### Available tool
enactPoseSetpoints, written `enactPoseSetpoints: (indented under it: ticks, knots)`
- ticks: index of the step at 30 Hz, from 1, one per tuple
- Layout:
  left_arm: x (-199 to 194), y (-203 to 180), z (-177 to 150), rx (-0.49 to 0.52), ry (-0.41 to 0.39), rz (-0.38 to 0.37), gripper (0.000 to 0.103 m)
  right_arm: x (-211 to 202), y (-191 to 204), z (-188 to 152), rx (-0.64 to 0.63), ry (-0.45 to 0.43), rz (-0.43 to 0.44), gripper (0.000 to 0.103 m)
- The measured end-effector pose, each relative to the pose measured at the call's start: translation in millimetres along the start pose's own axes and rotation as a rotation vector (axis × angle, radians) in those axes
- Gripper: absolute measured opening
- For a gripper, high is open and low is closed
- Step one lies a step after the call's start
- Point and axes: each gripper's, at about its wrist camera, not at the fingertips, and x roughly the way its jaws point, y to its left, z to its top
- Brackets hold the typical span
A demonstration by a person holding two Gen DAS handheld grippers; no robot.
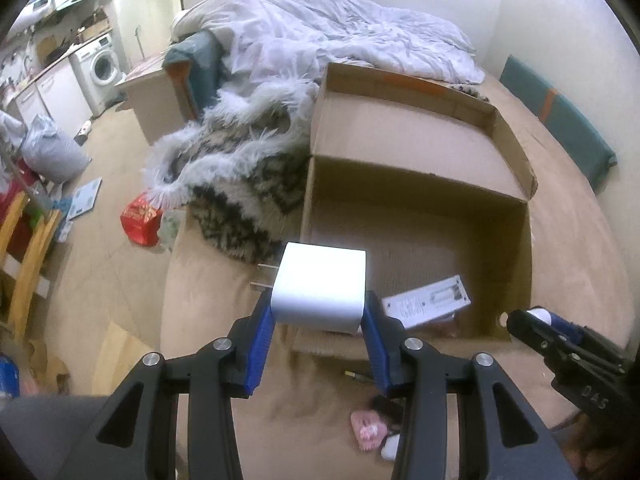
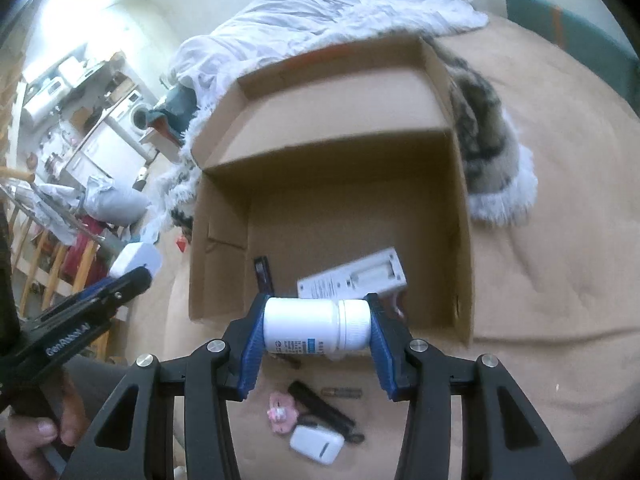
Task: Organize rigid objects
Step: 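Carry the charger plug and pill bottle into the box with both tools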
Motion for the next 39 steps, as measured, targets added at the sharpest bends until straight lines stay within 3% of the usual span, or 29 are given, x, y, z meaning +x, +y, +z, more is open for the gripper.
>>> enactPoseSetpoints:
  ticks: [14,26,35,38,39]
  knots:
    - [73.7,-32.6,24.5,0.112,0.081,0.018,0.039,51.3,-14.2,43.0,-0.007,0.042,-0.008,0.049]
    - [120.8,-45.8,9.4,0.159,0.137,-0.019,0.039,89.3,-23.4,31.0,-0.019,0.104,-0.024,0.049]
    - [130.2,-43.1,7.8,0.14,0.138,-0.026,0.039,107.7,-21.4,33.3,-0.033,0.152,-0.053,0.049]
    - [130.7,-42.0,7.7,0.143,0.131,-0.021,0.038,114.4,-21.1,33.0,-0.039,0.171,-0.068,0.049]
    - [131.5,-41.7,7.3,0.139,0.133,-0.024,0.032,116.4,-21.5,32.9,-0.038,0.178,-0.071,0.049]
